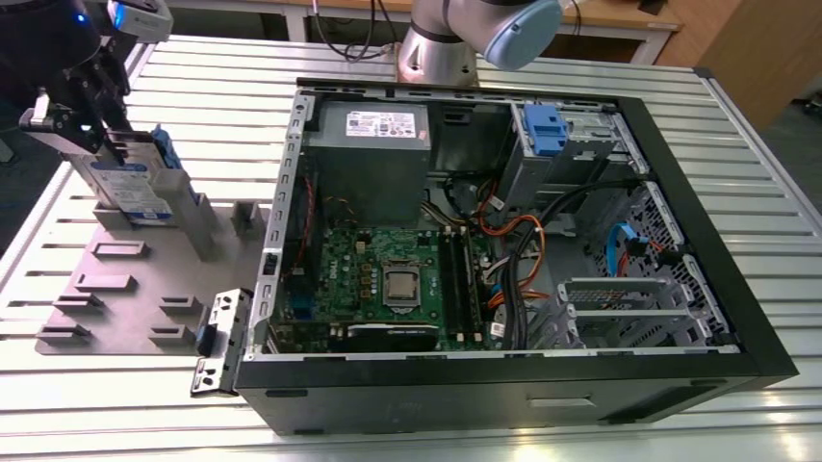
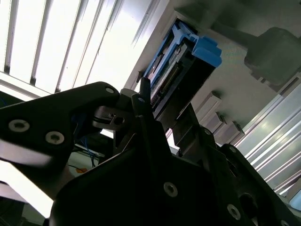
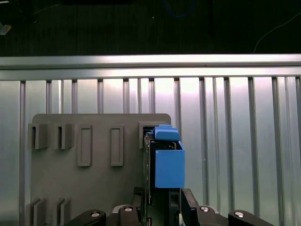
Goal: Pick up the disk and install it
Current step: 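Pick up the disk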
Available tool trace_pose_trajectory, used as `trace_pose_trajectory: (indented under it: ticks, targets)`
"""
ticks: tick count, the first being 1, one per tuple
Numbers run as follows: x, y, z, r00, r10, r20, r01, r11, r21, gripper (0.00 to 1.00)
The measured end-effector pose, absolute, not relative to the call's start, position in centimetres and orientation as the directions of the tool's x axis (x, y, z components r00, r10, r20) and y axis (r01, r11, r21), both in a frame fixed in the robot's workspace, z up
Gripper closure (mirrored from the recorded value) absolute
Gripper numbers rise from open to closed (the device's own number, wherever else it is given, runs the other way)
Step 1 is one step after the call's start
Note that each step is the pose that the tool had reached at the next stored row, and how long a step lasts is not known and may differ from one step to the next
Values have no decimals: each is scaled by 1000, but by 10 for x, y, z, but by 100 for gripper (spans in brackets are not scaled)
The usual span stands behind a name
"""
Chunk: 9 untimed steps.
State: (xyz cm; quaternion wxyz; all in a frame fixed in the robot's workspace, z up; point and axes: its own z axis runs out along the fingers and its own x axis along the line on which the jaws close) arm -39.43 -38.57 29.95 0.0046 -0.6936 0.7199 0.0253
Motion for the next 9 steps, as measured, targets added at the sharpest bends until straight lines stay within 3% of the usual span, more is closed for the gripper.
trace_pose_trajectory:
  ticks: [9]
  targets:
    - [-394,-386,300,-41,-999,-29,-999,40,30,55]
